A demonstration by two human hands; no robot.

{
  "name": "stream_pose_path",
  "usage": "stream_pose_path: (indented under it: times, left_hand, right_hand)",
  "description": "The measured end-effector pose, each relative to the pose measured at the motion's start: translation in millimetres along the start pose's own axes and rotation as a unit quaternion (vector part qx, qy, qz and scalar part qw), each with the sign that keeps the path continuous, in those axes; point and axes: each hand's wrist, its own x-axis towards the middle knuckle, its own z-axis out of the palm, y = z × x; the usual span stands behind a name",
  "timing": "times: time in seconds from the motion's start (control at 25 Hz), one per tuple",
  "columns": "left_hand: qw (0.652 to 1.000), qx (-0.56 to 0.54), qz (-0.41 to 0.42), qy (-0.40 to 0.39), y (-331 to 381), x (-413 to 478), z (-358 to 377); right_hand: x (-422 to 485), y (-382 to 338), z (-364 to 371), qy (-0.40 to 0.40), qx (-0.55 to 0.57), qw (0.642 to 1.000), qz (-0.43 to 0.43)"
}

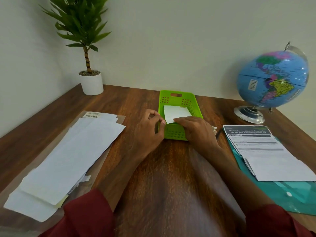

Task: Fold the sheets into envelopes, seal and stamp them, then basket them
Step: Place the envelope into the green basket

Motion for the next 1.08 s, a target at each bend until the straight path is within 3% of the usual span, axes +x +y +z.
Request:
stream_pose_path:
  times: [0.32,0.64,0.72,0.84,0.96,1.08]
  left_hand:
    - [1.000,0.012,0.005,0.006,0.6,-1.0,0.6]
    - [0.993,0.036,0.072,0.088,24.9,-9.0,-0.8]
    - [0.990,0.042,0.102,0.084,34.3,-14.3,1.1]
    - [0.988,0.041,0.132,0.069,42.0,-21.2,5.4]
    - [0.986,0.039,0.151,0.053,50.3,-27.3,8.9]
    - [0.987,0.035,0.154,0.032,53.0,-31.3,11.6]
  right_hand:
    - [-16.1,-0.6,1.2,-0.031,0.046,0.998,0.026]
    - [-48.3,25.1,-38.7,0.088,0.075,0.977,0.179]
    - [-65.0,44.4,-50.4,0.035,0.049,0.959,0.278]
    - [-88.3,70.5,-74.3,-0.154,-0.004,0.907,0.391]
    - [-100.7,83.8,-102.1,-0.303,-0.008,0.874,0.381]
    - [-111.9,88.9,-117.8,-0.377,-0.012,0.860,0.344]
